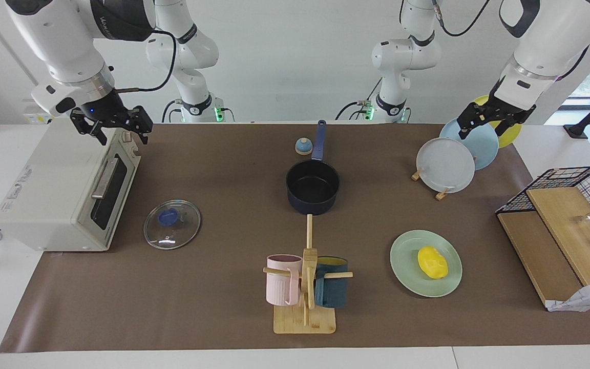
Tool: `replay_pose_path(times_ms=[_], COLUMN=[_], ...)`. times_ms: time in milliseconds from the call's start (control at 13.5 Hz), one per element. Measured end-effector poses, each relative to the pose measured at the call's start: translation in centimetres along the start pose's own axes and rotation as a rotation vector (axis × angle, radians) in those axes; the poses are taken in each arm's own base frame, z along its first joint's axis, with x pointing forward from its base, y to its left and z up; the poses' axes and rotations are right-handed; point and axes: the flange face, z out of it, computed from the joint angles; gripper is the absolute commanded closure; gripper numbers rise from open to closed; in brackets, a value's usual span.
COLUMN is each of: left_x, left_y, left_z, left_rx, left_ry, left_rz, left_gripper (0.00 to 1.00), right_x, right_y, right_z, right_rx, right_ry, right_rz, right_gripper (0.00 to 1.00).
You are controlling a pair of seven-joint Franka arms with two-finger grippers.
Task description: Transfer potato from pot to plate
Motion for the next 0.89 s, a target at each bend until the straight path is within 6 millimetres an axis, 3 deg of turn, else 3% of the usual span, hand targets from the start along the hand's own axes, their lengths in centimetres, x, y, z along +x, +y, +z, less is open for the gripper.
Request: replay_pose_path(times_ms=[148, 665, 886], left_x=[0.1, -0.3, -0.3], left_y=[0.2, 0.3, 0.5], left_z=[1.3, -2.1, -2.3], left_rx=[0.001, -0.002, -0.002], left_ry=[-0.012, 0.028, 0.028], left_rz=[0.003, 0.01, 0.024], left_gripper=[0.0, 0.0, 0.0], right_x=[0.0, 0.0, 0.0], right_y=[0.0, 0.0, 0.0], right_z=[0.0, 0.0, 0.0], right_rx=[0.0, 0.0, 0.0], right_ry=[0.0, 0.0, 0.0], right_rz=[0.0, 0.0, 0.0], right_gripper=[0.0, 0.0, 0.0])
